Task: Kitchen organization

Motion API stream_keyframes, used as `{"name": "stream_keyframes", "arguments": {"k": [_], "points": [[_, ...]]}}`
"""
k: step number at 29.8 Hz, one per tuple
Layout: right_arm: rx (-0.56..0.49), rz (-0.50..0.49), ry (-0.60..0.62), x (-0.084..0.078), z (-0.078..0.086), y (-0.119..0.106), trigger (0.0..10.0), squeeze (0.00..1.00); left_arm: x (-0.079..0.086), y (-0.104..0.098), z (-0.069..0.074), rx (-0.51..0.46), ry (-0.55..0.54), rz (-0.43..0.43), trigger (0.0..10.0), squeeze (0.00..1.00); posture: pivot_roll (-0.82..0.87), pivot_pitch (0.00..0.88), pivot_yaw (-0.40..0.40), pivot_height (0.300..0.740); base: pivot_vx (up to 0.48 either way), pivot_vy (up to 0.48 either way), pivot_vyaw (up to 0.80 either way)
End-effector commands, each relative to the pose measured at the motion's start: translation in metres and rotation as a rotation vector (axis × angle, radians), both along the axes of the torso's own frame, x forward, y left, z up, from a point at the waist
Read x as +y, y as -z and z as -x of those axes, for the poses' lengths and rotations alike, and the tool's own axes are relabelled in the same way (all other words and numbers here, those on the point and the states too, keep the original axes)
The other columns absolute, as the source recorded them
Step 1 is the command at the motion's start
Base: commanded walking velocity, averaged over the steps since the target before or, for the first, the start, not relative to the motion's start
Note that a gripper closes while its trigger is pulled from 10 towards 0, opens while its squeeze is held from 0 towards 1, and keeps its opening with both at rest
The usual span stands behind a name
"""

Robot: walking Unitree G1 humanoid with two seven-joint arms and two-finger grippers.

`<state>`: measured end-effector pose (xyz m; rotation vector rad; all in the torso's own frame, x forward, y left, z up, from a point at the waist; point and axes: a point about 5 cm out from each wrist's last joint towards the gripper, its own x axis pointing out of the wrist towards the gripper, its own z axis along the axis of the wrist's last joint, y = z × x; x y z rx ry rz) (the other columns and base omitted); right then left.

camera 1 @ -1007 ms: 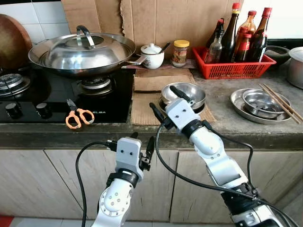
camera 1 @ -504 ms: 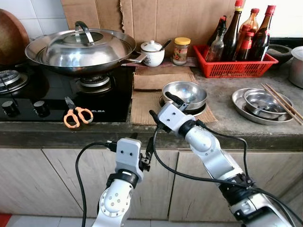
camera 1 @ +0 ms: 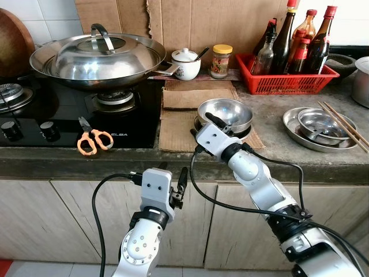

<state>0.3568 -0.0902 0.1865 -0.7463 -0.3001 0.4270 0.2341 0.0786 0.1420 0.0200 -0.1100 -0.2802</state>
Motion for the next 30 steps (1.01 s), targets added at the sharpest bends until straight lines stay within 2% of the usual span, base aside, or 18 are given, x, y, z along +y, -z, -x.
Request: {"name": "stream_keyframes", "arguments": {"k": [1,2,3,17,18,30], "points": [[-0.021,0.000,0.004,-0.001,-0.004,-0.007,9.6,0.00,-0.003,-0.003,0.001,-0.017,0.000,0.013,10.0,0.00,0.05,0.014,-0.035,0.740,0.000,0.000,0.00],[-0.019,0.002,0.004,-0.001,-0.004,-0.007,9.6,0.00,-0.003,-0.003,0.001,-0.017,0.000,0.013,10.0,0.00,0.05,0.014,-0.035,0.740,0.000,0.000,0.00],[-0.018,0.003,0.003,-0.001,-0.004,-0.007,10.0,0.00,-0.003,-0.003,0.001,-0.017,-0.001,0.013,10.0,0.00,0.05,0.013,-0.038,0.740,0.000,0.000,0.00],[-0.055,0.003,0.015,-0.002,-0.008,-0.014,10.0,0.00,-0.003,-0.004,-0.001,-0.022,-0.004,0.009,10.0,0.00,0.05,0.005,-0.039,0.740,0.000,0.000,0.00],[-0.061,0.000,0.019,-0.002,-0.009,-0.015,0.0,0.00,-0.003,-0.004,-0.001,-0.024,-0.004,0.007,10.0,0.00,0.05,0.006,-0.040,0.740,0.000,0.000,0.00],[-0.113,-0.028,0.015,-0.001,-0.010,-0.028,0.0,0.00,0.000,-0.006,-0.004,-0.036,-0.015,0.002,10.0,0.00,0.05,0.008,-0.037,0.740,0.000,0.000,0.00]]}}
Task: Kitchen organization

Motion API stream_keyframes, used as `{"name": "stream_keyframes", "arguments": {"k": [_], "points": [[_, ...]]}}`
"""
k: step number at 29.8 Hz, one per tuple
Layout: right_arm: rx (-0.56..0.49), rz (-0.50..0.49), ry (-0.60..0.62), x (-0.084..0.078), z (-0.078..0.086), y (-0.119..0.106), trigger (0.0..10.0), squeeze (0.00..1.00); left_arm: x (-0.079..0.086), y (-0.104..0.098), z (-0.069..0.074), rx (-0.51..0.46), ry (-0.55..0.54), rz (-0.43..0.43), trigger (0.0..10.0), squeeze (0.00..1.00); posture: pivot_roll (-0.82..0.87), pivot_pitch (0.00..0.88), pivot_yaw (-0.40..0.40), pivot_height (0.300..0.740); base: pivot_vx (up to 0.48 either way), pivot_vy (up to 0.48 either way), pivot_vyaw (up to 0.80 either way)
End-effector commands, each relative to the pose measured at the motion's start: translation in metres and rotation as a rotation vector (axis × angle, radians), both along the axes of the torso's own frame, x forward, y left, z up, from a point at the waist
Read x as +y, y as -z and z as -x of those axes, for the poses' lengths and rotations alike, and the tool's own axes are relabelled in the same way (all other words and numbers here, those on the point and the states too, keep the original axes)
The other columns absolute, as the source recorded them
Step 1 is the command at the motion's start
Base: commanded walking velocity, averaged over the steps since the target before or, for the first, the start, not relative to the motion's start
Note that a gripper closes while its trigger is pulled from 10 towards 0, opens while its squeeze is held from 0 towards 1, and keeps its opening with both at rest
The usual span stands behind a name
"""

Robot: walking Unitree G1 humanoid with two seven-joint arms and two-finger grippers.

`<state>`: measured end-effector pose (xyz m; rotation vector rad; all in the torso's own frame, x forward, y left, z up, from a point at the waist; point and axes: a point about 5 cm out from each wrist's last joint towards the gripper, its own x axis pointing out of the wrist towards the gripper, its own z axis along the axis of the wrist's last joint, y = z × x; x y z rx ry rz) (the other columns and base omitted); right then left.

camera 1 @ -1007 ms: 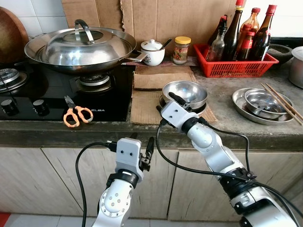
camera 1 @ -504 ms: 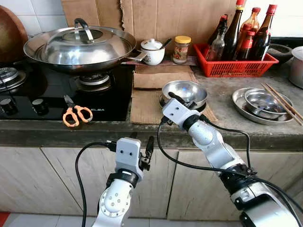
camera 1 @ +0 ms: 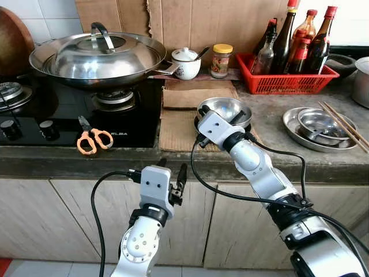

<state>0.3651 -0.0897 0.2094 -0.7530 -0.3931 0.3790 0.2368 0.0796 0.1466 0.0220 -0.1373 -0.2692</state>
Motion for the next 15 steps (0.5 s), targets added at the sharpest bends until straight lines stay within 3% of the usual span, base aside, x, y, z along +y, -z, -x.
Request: {"name": "stream_keyframes", "arguments": {"k": [1,5,8,9,10,15], "points": [[-0.016,-0.016,0.007,-0.002,-0.002,-0.005,0.0,0.00,-0.001,-0.002,-0.002,-0.009,-0.005,0.000,10.0,0.00,0.05,0.008,-0.037,0.740,0.000,0.000,0.00],[-0.064,-0.109,0.029,-0.006,0.000,-0.016,0.0,0.00,0.000,-0.002,-0.002,-0.012,-0.012,-0.001,10.0,0.00,0.05,0.010,-0.039,0.740,0.000,0.000,0.00],[-0.121,-0.288,0.047,-0.010,0.005,-0.032,0.0,0.00,0.001,-0.002,-0.003,-0.012,-0.017,-0.002,10.0,0.00,0.05,0.008,-0.038,0.740,0.000,0.000,0.00],[-0.145,-0.426,0.056,-0.013,0.010,-0.042,0.0,0.00,0.001,-0.002,-0.003,-0.011,-0.019,0.000,10.0,0.00,0.05,0.007,-0.037,0.740,0.000,0.000,0.00],[-0.145,-0.426,0.056,-0.013,0.010,-0.042,0.0,0.00,0.001,-0.002,-0.003,-0.011,-0.019,0.000,10.0,0.00,0.05,0.007,-0.037,0.740,0.000,0.000,0.00],[-0.207,-0.652,0.061,-0.019,0.025,-0.060,0.0,0.00,0.003,-0.003,-0.004,-0.013,-0.026,-0.010,10.0,0.00,0.05,0.004,-0.028,0.740,0.000,0.000,0.00]]}}
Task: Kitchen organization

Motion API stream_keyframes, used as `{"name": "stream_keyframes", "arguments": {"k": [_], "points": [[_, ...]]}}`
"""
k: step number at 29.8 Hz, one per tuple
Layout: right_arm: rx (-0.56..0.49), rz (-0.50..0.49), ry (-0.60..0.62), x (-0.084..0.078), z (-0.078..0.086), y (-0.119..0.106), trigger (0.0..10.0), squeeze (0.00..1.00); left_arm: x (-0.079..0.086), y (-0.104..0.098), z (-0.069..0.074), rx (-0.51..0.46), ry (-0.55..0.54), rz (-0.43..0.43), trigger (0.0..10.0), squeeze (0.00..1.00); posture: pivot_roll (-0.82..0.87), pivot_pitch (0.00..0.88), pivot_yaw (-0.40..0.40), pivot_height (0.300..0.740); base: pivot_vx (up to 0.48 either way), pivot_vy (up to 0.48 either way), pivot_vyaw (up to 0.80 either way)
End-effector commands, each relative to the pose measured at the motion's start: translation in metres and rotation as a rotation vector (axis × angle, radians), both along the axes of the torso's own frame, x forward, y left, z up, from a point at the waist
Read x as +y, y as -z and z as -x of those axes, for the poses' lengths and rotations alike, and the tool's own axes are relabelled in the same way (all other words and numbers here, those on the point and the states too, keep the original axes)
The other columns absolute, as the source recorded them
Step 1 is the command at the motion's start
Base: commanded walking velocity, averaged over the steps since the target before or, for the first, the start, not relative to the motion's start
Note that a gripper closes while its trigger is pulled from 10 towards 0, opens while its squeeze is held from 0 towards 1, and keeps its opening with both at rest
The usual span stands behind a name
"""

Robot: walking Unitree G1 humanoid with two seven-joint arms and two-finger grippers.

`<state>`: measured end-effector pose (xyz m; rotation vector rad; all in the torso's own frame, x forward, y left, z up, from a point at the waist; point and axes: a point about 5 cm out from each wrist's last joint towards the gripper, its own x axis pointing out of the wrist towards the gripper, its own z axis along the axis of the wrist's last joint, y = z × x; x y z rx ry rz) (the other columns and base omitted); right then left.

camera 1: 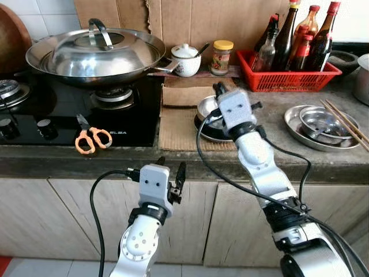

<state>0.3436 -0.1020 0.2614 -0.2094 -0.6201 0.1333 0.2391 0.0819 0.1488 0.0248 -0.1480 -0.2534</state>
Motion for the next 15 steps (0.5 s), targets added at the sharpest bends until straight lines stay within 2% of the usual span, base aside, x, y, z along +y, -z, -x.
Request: {"name": "stream_keyframes", "arguments": {"k": [1,2,5,10,15], "points": [[-0.035,-0.105,0.020,-0.008,0.010,-0.012,0.0,0.00,0.002,-0.001,-0.003,-0.001,-0.016,-0.017,10.0,0.00,0.05,0.004,-0.024,0.740,0.000,0.000,0.00],[-0.035,-0.105,0.020,-0.008,0.010,-0.012,0.0,0.00,0.002,-0.001,-0.003,-0.001,-0.016,-0.017,10.0,0.00,0.05,0.004,-0.024,0.740,0.000,0.000,0.00],[-0.068,-0.158,0.033,-0.013,0.024,-0.019,0.0,0.00,0.004,-0.001,-0.004,-0.004,-0.028,-0.028,10.0,0.00,0.05,0.000,-0.018,0.740,0.000,0.000,0.00],[-0.070,-0.188,0.064,-0.020,0.032,-0.018,0.0,0.00,0.004,-0.004,-0.005,-0.014,-0.025,-0.024,10.0,0.00,0.05,0.000,-0.014,0.740,0.000,0.000,0.00],[-0.040,-0.193,0.189,-0.040,0.042,-0.009,0.0,0.00,0.005,-0.004,-0.006,-0.017,-0.027,-0.036,10.0,0.00,0.04,0.000,-0.011,0.740,0.000,0.000,0.00]]}}
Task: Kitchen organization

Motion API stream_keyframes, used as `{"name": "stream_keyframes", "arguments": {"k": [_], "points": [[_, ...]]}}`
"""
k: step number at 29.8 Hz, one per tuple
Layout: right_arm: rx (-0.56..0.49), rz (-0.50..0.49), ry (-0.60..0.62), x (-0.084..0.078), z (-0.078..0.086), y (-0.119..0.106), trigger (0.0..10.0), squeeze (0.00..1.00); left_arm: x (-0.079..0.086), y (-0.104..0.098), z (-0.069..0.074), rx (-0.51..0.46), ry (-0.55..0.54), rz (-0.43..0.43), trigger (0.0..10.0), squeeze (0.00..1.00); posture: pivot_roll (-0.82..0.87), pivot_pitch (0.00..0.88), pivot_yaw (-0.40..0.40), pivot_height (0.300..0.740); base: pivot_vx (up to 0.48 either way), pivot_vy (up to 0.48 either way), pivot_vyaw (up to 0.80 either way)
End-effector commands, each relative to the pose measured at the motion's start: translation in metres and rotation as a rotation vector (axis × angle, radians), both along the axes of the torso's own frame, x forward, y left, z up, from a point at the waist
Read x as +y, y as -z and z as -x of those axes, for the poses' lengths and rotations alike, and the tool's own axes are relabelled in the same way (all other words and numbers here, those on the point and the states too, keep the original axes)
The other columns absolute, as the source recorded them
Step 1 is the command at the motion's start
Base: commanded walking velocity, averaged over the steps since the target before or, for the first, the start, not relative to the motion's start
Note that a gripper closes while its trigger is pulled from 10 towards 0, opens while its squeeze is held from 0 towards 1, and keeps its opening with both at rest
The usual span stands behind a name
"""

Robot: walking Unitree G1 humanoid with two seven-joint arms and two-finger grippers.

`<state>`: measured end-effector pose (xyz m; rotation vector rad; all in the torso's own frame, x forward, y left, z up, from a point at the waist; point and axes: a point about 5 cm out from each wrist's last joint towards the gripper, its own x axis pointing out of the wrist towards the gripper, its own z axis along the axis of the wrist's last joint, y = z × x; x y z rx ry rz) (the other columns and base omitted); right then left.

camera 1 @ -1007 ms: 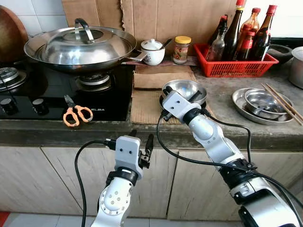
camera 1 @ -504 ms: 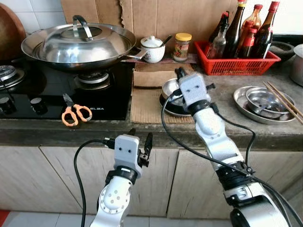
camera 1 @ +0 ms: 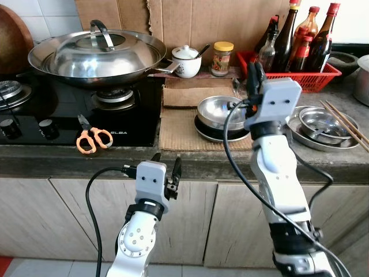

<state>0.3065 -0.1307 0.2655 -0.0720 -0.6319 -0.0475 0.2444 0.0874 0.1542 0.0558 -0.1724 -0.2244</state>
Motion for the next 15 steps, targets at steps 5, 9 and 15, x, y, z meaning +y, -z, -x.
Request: {"name": "stream_keyframes", "arguments": {"k": [5,9,15], "points": [[0.017,0.027,0.165,-0.026,0.012,0.005,0.0,0.00,0.001,0.002,-0.001,0.012,-0.001,-0.014,10.0,0.00,0.04,0.000,-0.006,0.740,0.000,0.000,0.00],[0.060,0.045,0.220,-0.035,0.017,0.017,0.0,0.00,0.001,0.003,-0.002,0.014,0.000,-0.021,10.0,0.00,0.04,0.000,-0.001,0.740,0.000,0.000,0.00],[0.198,0.041,0.228,-0.036,0.028,0.045,0.0,0.00,0.003,0.004,-0.001,0.019,0.001,-0.028,10.0,0.00,0.04,0.000,0.001,0.740,0.000,0.000,0.00]]}}
